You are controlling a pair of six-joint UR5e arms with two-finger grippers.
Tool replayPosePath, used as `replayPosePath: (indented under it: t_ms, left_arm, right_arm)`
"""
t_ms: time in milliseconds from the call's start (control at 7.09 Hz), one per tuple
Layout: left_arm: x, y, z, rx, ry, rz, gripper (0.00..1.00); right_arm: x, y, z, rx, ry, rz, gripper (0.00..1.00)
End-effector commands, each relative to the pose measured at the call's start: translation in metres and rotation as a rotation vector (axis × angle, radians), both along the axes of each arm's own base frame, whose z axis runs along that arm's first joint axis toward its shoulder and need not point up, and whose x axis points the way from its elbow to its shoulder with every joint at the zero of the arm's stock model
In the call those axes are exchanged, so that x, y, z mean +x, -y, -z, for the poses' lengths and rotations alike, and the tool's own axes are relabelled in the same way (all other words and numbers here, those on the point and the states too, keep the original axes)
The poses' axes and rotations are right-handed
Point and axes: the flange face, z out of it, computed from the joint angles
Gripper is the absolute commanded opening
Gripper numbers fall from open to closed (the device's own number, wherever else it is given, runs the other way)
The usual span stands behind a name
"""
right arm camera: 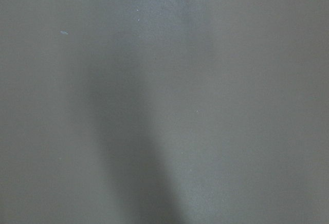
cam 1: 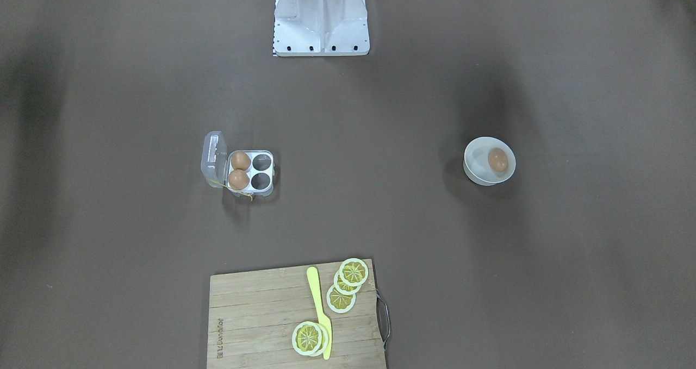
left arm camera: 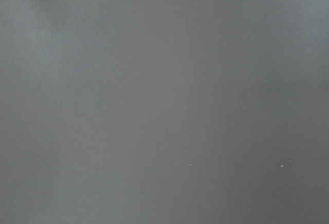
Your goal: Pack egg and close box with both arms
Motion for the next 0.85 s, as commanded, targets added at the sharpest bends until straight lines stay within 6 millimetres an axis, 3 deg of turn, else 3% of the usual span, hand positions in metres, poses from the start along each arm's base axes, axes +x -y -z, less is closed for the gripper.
replayPosePath:
  t_ms: [0, 141, 423, 706]
  left_arm:
    - [0.011, 0.004, 0.028, 0.052, -0.043, -0.001, 0.97]
    - [0.047, 0.014, 0.066, 0.025, -0.096, 0.014, 0.97]
    - [0.111, 0.004, 0.135, 0.015, -0.165, 0.013, 0.97]
    - [0.185, 0.003, 0.183, -0.064, -0.216, 0.043, 0.97]
  right_arm:
    - [0.0, 0.0, -0.001, -0.003, 0.0, 0.0, 1.0]
    - [0.0, 0.0, -0.001, -0.004, 0.0, 0.0, 1.0]
    - [0.0, 0.0, -0.002, -0.003, 0.001, 0.001, 1.0]
    - [-0.001, -0.004, -0.006, 0.002, 0.007, 0.007, 1.0]
